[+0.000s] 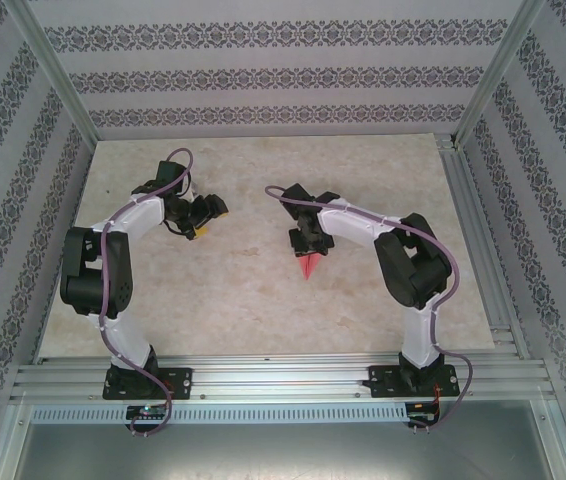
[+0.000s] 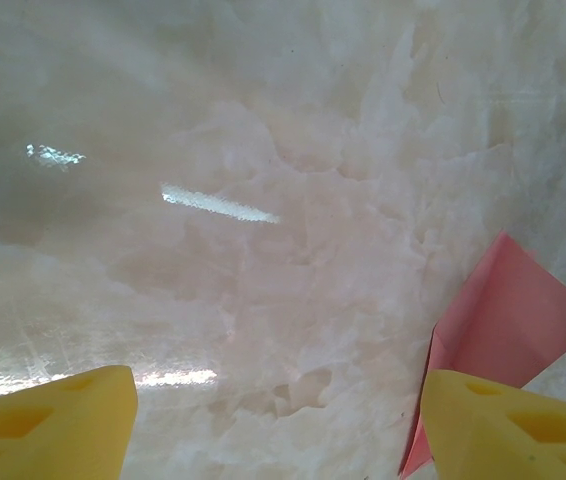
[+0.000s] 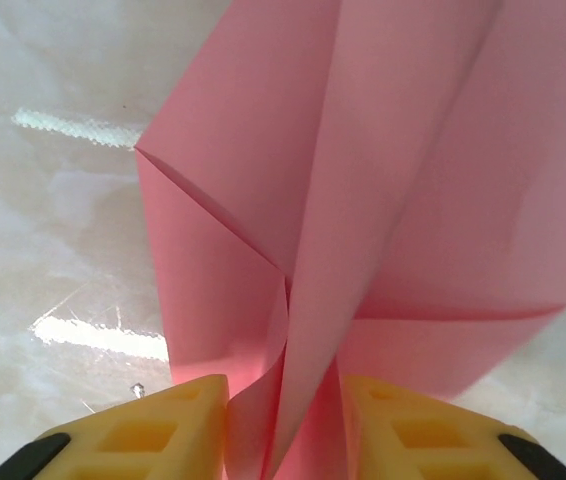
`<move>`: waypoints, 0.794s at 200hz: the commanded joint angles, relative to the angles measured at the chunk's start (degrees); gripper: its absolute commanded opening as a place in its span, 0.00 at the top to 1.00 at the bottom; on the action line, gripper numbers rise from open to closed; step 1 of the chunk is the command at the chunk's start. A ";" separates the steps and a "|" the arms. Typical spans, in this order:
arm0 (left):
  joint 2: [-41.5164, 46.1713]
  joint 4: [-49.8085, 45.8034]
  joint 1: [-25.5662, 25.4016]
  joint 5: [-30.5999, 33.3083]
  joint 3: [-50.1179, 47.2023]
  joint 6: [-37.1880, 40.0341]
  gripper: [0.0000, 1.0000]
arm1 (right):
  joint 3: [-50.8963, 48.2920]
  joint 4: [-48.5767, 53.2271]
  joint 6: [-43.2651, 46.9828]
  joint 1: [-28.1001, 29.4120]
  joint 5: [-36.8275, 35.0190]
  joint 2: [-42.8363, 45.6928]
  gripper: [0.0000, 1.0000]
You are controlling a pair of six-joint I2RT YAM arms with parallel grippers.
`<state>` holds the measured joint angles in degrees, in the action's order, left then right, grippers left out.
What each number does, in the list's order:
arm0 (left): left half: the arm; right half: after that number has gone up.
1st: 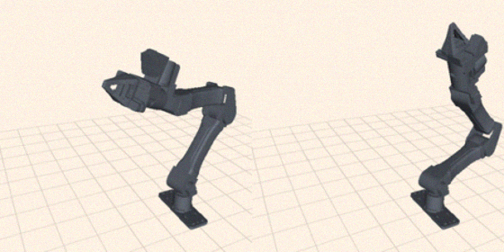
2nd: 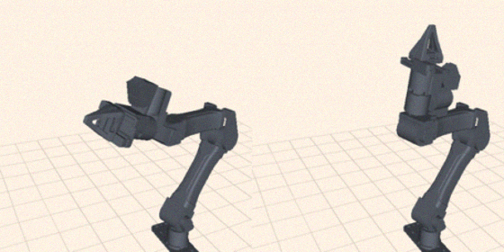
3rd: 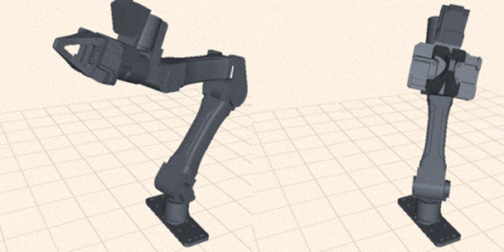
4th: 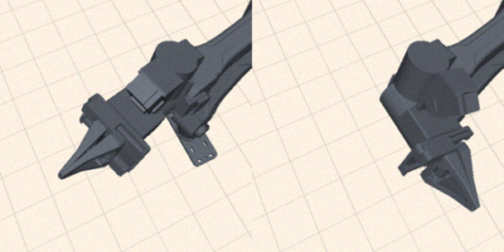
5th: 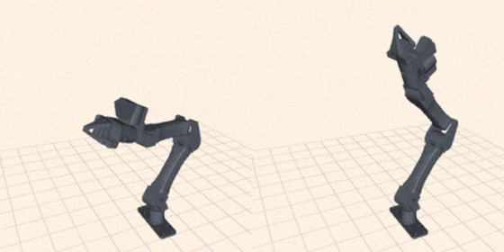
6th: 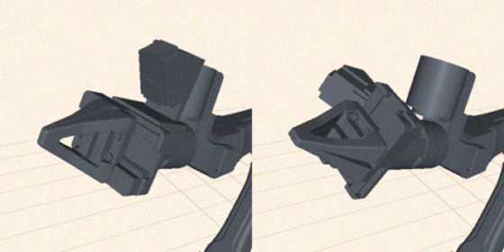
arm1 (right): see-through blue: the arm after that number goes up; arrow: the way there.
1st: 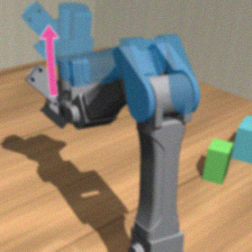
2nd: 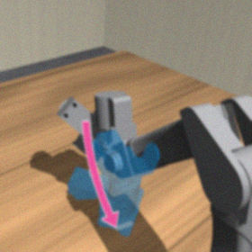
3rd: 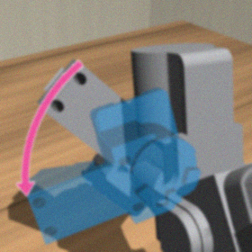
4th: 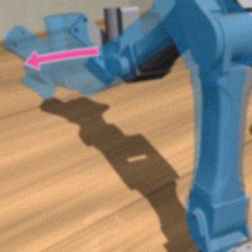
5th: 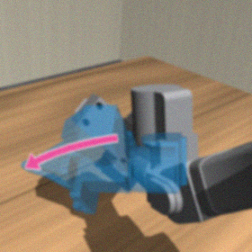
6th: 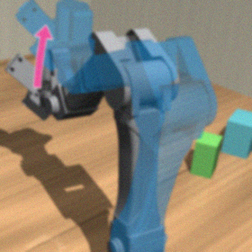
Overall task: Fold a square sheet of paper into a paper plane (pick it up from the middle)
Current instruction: Move the paper plane to the center of the table.
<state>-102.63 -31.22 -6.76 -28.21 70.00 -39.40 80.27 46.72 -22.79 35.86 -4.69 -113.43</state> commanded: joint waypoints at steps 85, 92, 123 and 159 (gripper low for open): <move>0.18 2.17 -1.17 -2.09 0.84 -1.16 0.24 | -4.42 -2.28 2.24 -6.10 -1.06 10.46 0.98; 0.44 2.34 -1.57 -2.31 0.78 -1.07 0.24 | -4.66 -2.61 3.44 -8.16 1.27 11.38 0.98; 1.63 3.45 -4.54 -2.08 0.84 -0.79 0.24 | -4.75 -5.02 9.33 -16.22 13.76 9.97 0.96; 2.51 2.11 -7.53 0.02 1.28 -1.05 0.24 | -1.32 -2.86 10.26 -17.86 11.82 2.92 0.94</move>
<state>-102.63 -30.15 -12.62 -29.45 70.02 -39.62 76.34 43.07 -15.77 16.97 5.30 -105.73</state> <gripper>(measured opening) 0.760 0.061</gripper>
